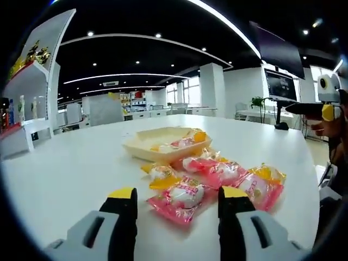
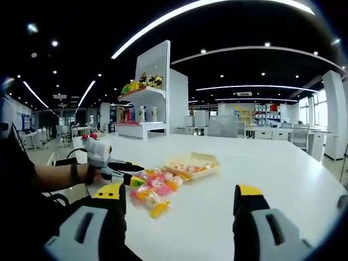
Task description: Pick up the marshmallows scattered on the table and place them into the bowl on the table
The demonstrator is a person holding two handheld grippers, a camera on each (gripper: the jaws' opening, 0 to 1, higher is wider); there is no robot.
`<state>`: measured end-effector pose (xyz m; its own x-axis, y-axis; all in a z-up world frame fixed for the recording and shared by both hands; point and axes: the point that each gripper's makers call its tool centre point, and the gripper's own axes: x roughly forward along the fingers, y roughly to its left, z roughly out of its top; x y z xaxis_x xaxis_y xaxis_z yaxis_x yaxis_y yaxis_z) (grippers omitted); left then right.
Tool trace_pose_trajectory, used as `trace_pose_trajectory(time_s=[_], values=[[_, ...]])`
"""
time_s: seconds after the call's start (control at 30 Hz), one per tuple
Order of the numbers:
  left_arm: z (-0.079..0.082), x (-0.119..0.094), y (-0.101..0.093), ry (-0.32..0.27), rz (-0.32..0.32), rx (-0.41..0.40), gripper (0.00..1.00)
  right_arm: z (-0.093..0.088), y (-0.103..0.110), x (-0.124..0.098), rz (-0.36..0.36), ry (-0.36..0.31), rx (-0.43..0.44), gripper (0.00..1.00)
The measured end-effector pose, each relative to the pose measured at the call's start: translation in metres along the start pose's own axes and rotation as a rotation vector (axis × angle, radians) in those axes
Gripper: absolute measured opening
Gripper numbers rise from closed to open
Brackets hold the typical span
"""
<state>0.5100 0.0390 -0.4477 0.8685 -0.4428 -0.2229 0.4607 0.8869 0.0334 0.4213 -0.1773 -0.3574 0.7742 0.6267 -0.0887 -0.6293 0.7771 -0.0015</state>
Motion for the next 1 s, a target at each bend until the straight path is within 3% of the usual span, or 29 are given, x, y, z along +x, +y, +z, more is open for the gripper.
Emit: trace_pose_trajectory(time_s=[0.3,0.57,1.0], values=[[-0.002,0.004,0.003,0.000,0.026,0.090,0.49,0.010,0.001,-0.004,-0.001,-0.013,-0.010,0.78],[-0.003,0.000,0.004,0.000,0.032,0.092,0.49,0.015,0.006,-0.005,0.011,-0.035,0.005,0.78],[-0.006,-0.003,0.003,0.005,0.036,0.082,0.47,0.006,0.010,-0.005,0.008,-0.017,0.008,0.78]])
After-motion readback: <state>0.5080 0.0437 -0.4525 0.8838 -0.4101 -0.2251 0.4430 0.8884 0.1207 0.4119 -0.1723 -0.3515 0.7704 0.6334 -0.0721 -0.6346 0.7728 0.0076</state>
